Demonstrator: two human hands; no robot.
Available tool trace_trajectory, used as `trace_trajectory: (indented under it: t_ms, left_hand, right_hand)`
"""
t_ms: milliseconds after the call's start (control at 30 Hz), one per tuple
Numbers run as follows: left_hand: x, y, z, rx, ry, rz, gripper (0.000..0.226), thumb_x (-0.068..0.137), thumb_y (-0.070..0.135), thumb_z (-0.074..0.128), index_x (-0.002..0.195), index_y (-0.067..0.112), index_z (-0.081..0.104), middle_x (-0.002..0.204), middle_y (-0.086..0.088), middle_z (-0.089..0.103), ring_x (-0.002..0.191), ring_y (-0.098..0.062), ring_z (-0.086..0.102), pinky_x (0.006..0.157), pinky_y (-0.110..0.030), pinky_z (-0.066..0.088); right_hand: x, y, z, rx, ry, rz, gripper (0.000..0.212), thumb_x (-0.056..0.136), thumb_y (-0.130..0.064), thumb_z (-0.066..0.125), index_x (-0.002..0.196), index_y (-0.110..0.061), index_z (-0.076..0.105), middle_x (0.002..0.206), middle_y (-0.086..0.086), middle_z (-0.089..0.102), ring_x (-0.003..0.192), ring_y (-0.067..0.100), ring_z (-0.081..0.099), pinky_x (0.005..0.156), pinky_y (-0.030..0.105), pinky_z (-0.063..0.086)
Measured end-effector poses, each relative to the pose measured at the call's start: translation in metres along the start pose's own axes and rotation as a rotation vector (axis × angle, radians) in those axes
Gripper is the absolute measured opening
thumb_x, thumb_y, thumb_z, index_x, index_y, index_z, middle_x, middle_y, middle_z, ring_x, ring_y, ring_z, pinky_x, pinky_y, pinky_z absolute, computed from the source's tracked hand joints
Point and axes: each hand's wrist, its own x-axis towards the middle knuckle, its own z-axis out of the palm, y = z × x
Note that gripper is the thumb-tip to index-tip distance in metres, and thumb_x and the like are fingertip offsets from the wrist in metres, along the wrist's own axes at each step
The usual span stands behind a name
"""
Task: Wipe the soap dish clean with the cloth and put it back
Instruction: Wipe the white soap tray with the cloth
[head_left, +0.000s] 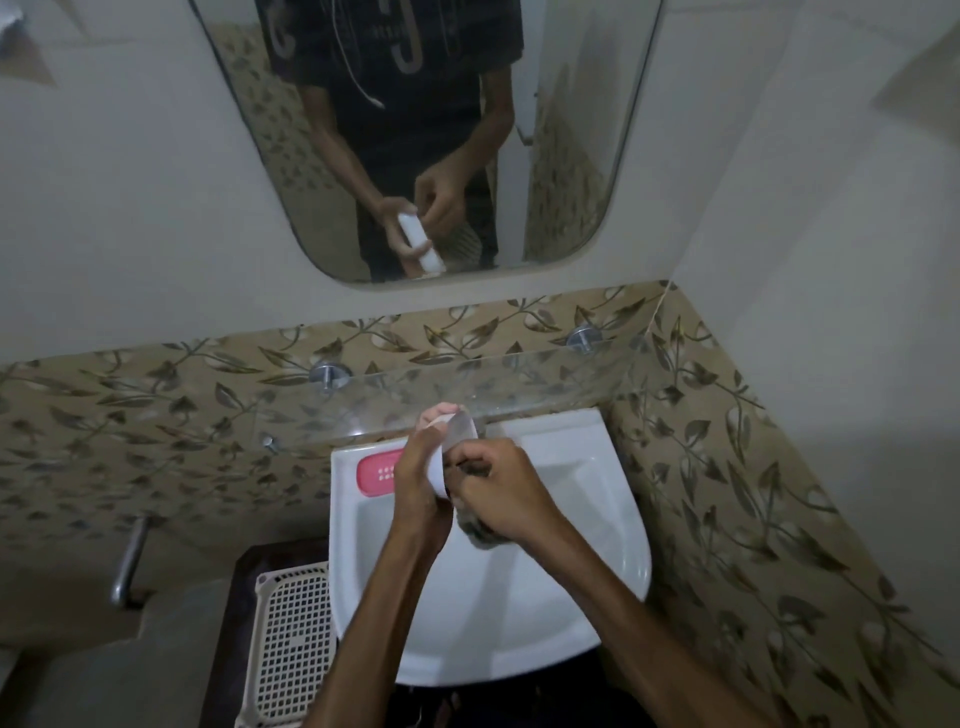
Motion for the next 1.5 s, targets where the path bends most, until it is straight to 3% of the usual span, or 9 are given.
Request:
trace_trajectory:
  t_ms: [133,267,367,633,867,1033,1167,1333,1500]
  left_hand:
    - [0.007,0.0,0.001,0.167,0.031,0.084,0.025,0.087,0.023,0.054,0.106,0.009,0.063,0.101,-0.004,0.064,0.094,-0.013,0.064,0.079,-0.019,0.052]
    - [0.01,-0.003,0.001,0.347,-0.004,0.143,0.031,0.082,0.038,0.061,0.103,0.016,0.064,0.098,-0.003,0.061,0.096,-0.02,0.058,0.091,-0.042,0.047]
    - [0.005,-0.002,0.002,0.399,-0.057,0.202,0.028,0.086,0.031,0.059,0.107,0.012,0.061,0.093,0.006,0.065,0.085,-0.006,0.062,0.079,-0.03,0.052]
    - [-0.002,0.0,-0.017,0.755,-0.233,0.367,0.037,0.087,0.038,0.058,0.119,0.02,0.06,0.126,-0.001,0.054,0.124,-0.021,0.053,0.103,-0.03,0.044]
    - [-0.006,0.002,-0.007,0.35,0.018,0.058,0.055,0.085,0.048,0.061,0.123,0.009,0.065,0.115,-0.005,0.072,0.104,-0.013,0.069,0.079,-0.021,0.055]
    - [-0.009,0.015,0.009,0.108,0.06,-0.183,0.051,0.099,0.048,0.051,0.069,0.014,0.073,0.07,-0.01,0.069,0.067,-0.022,0.069,0.066,-0.033,0.054]
    - [-0.008,0.016,0.015,-0.003,0.012,-0.304,0.061,0.097,0.053,0.051,0.054,0.015,0.07,0.06,-0.007,0.065,0.056,-0.02,0.067,0.058,-0.03,0.052]
    - [-0.02,0.019,0.001,0.282,-0.015,-0.253,0.056,0.098,0.063,0.045,0.099,0.019,0.078,0.101,-0.011,0.077,0.093,-0.022,0.073,0.075,-0.033,0.057]
    - [-0.008,0.017,-0.011,0.343,-0.054,-0.144,0.044,0.1,0.058,0.049,0.115,0.024,0.074,0.115,-0.004,0.077,0.111,-0.021,0.07,0.1,-0.042,0.052]
  right_hand:
    - [-0.005,0.0,0.0,0.563,-0.129,0.186,0.023,0.093,0.001,0.057,0.103,0.0,0.078,0.1,0.02,0.078,0.093,0.026,0.073,0.088,0.034,0.057]
    - [0.0,0.001,-0.001,0.907,-0.152,0.305,0.025,0.092,-0.005,0.065,0.115,-0.002,0.076,0.118,0.022,0.074,0.11,0.034,0.071,0.104,0.043,0.051]
    - [0.006,-0.003,-0.005,1.229,-0.193,0.47,0.043,0.087,-0.006,0.07,0.129,0.001,0.068,0.129,0.022,0.064,0.12,0.036,0.062,0.117,0.046,0.042]
    - [0.011,-0.009,-0.017,1.36,-0.081,0.638,0.05,0.089,-0.01,0.069,0.136,0.005,0.062,0.125,0.027,0.065,0.118,0.042,0.065,0.109,0.05,0.05]
    - [-0.006,-0.009,-0.02,0.928,0.221,0.217,0.017,0.093,-0.003,0.071,0.108,-0.007,0.077,0.1,0.011,0.08,0.088,0.026,0.076,0.082,0.04,0.063]
    - [-0.027,0.001,0.007,0.042,0.276,-0.409,0.028,0.091,-0.002,0.075,0.11,-0.023,0.08,0.116,-0.003,0.07,0.106,0.006,0.067,0.085,0.016,0.056]
    - [-0.022,0.009,0.014,0.014,0.319,-0.391,0.034,0.092,-0.001,0.072,0.116,-0.025,0.078,0.119,-0.003,0.067,0.111,0.002,0.064,0.091,0.011,0.05]
    - [-0.011,0.005,0.001,0.034,0.317,-0.386,0.032,0.095,-0.007,0.07,0.117,-0.031,0.072,0.114,-0.023,0.07,0.109,-0.004,0.066,0.095,0.013,0.051]
    - [0.004,-0.005,-0.015,0.186,0.203,-0.247,0.017,0.1,-0.02,0.068,0.114,-0.021,0.076,0.108,-0.008,0.077,0.102,0.009,0.072,0.09,0.029,0.059]
